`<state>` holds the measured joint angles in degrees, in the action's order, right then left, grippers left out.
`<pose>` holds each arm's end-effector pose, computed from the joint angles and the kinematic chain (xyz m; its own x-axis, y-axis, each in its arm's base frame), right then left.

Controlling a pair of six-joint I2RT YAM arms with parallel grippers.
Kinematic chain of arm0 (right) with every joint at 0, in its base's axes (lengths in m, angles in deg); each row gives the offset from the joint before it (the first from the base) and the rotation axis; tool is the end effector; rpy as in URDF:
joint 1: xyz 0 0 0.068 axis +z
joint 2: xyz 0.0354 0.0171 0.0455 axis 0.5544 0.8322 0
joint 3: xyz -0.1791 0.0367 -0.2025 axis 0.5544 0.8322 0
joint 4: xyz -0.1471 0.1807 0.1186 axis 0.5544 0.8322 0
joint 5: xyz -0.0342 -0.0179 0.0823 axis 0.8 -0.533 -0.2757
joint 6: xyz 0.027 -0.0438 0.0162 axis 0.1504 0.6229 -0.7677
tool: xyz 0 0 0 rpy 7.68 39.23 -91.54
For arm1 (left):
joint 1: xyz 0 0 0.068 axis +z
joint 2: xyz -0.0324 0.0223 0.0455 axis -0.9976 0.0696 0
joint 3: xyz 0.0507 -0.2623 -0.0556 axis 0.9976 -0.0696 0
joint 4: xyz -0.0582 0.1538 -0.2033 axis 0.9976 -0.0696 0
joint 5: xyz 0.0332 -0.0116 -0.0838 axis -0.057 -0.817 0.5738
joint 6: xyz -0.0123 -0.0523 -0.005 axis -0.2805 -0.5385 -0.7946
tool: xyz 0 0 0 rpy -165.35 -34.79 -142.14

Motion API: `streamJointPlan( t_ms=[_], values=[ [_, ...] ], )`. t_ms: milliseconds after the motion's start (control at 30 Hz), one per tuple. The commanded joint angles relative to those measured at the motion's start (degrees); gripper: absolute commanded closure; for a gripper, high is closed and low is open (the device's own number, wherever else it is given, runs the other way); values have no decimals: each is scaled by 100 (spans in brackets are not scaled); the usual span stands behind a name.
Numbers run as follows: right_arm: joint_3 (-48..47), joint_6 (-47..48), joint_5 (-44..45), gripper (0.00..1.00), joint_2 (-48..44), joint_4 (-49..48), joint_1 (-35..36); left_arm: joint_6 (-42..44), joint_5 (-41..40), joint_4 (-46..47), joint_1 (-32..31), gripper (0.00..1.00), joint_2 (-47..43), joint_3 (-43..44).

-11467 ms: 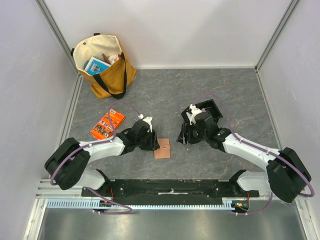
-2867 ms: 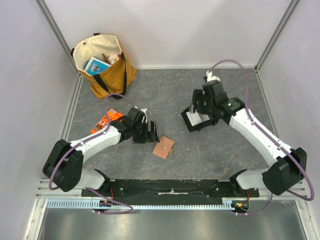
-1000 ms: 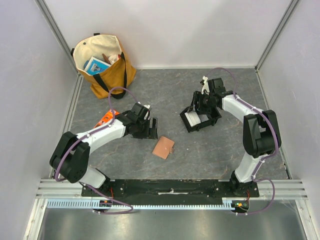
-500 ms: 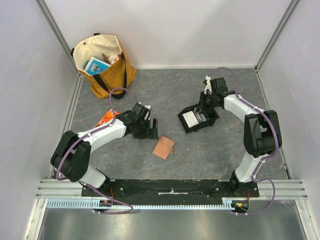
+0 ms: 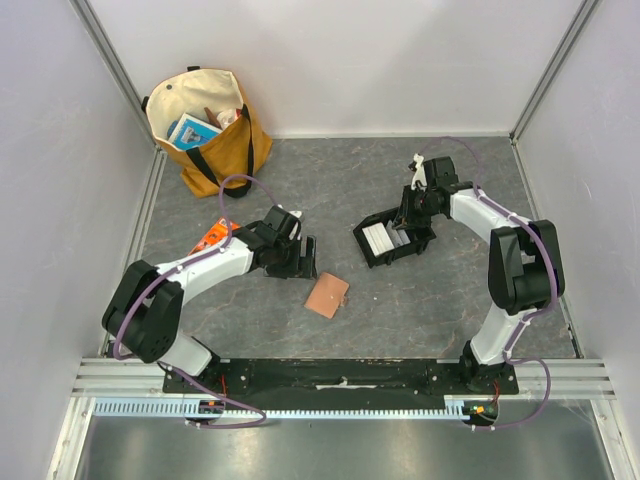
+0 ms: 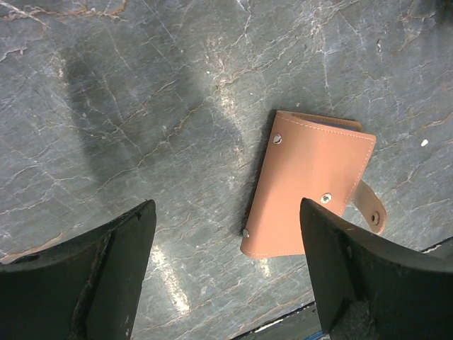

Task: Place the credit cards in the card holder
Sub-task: Pick up the credit card from the storage box.

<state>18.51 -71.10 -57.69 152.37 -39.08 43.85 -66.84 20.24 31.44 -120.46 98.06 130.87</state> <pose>0.3639 0.0782 0.1988 -0.8971 0.0989 -0.4306 -0.1094 0.8946 0.4333 0.2370 -0.1674 0.1915 -0.9190 0.0691 -0.3881 0.2012 0.9289 -0.3109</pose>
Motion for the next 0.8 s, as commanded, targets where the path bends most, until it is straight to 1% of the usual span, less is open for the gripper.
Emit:
streamJointPlan(
  t_ms=[0, 167, 333, 367, 433, 467, 533, 767],
  values=[
    [78, 155, 30, 80, 73, 89, 28, 147, 99, 214, 9, 13, 119, 138],
    [8, 252, 170, 79, 152, 177, 169, 147, 99, 222, 9, 13, 145, 138],
    [-62, 305, 557, 80, 240, 274, 362, 156, 116, 240, 1, 13, 172, 138],
    [-71, 313, 566, 81, 257, 274, 397, 164, 116, 240, 9, 13, 163, 138],
    [-88, 322, 574, 89, 240, 265, 424, 173, 125, 240, 0, 13, 154, 138],
    [-97, 314, 636, 90, 205, 256, 433, 182, 108, 240, 0, 13, 137, 129],
    [-185, 340, 724, 100, 82, 265, 450, 191, 108, 257, 1, 12, 75, 94],
    [-572, 384, 917, 100, -761, 458, 450, 182, 2, 319, 9, 5, -250, -20]
  ],
)
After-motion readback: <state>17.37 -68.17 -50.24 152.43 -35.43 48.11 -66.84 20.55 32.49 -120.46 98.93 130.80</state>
